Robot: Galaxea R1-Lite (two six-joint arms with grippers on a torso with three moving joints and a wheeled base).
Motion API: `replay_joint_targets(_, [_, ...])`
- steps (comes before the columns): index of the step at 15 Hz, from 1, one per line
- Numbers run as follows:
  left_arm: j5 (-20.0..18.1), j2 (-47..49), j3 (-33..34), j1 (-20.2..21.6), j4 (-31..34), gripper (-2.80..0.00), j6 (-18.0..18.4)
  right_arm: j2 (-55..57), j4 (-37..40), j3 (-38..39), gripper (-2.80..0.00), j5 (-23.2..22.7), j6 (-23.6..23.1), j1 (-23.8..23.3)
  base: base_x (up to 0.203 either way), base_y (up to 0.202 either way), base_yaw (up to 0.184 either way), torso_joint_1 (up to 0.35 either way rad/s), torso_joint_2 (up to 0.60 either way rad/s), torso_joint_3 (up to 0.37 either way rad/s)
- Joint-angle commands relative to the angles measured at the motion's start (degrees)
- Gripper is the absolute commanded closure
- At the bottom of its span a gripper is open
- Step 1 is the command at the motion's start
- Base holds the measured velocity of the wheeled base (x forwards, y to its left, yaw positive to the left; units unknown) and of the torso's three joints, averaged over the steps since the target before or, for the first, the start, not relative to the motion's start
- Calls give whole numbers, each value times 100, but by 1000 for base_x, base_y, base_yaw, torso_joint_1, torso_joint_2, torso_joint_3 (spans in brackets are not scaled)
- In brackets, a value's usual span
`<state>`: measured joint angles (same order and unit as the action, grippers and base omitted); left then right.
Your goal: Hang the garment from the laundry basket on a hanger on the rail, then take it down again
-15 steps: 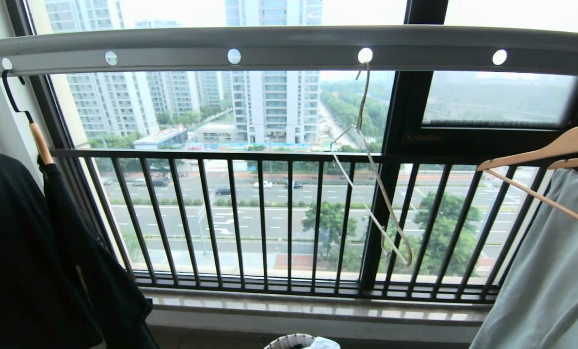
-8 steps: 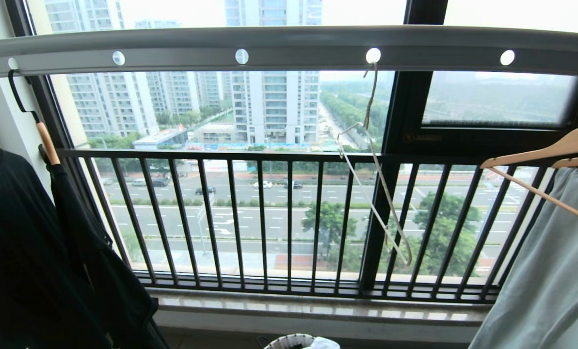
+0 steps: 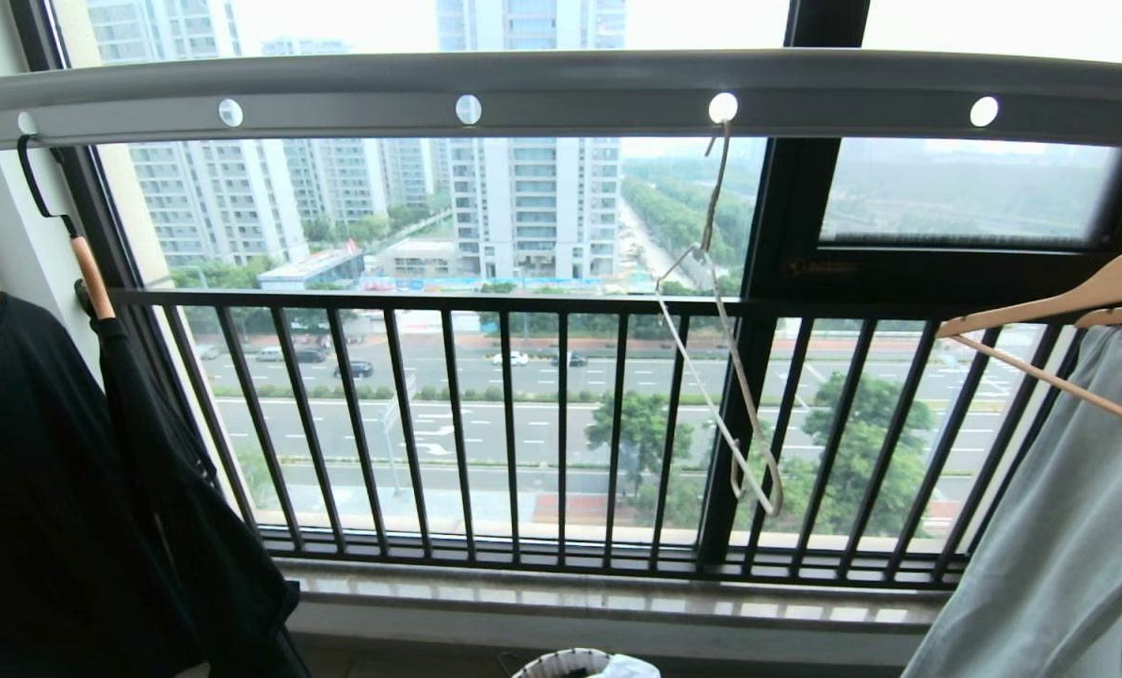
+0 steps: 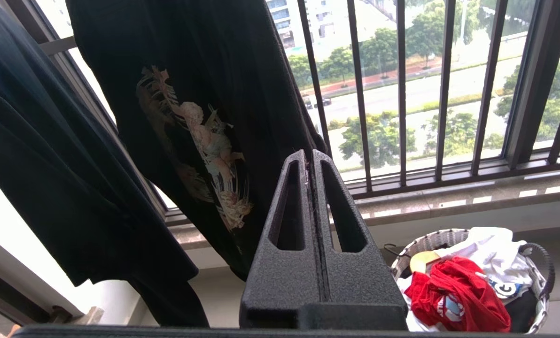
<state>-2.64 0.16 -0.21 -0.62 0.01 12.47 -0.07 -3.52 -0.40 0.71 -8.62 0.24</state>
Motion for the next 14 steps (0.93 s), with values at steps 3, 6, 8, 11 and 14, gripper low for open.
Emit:
replay_joint_targets(3, [12, -15, 12, 1, 43, 0, -371, 7, 581, -11, 0, -307, 341, 9, 0, 0, 0, 0, 0, 0])
replay_joint_targets(6, [35, -16, 12, 1, 43, 0, -814, 7, 502, -4, 0, -308, 420, 11, 0, 0, 0, 0, 0, 0])
replay_joint_targets(8, [44, -16, 12, 1, 42, 0, -817, 7, 476, -4, 0, -300, 441, 11, 0, 0, 0, 0, 0, 0])
replay_joint_targets(11, [44, -16, 21, 1, 25, 0, -922, 7, 475, 5, 0, -299, 449, 11, 0, 0, 0, 0, 0, 0])
replay_joint_targets(14, [193, -16, 21, 1, 17, 0, -1141, 7, 467, 5, 0, -299, 449, 11, 0, 0, 0, 0, 0, 0])
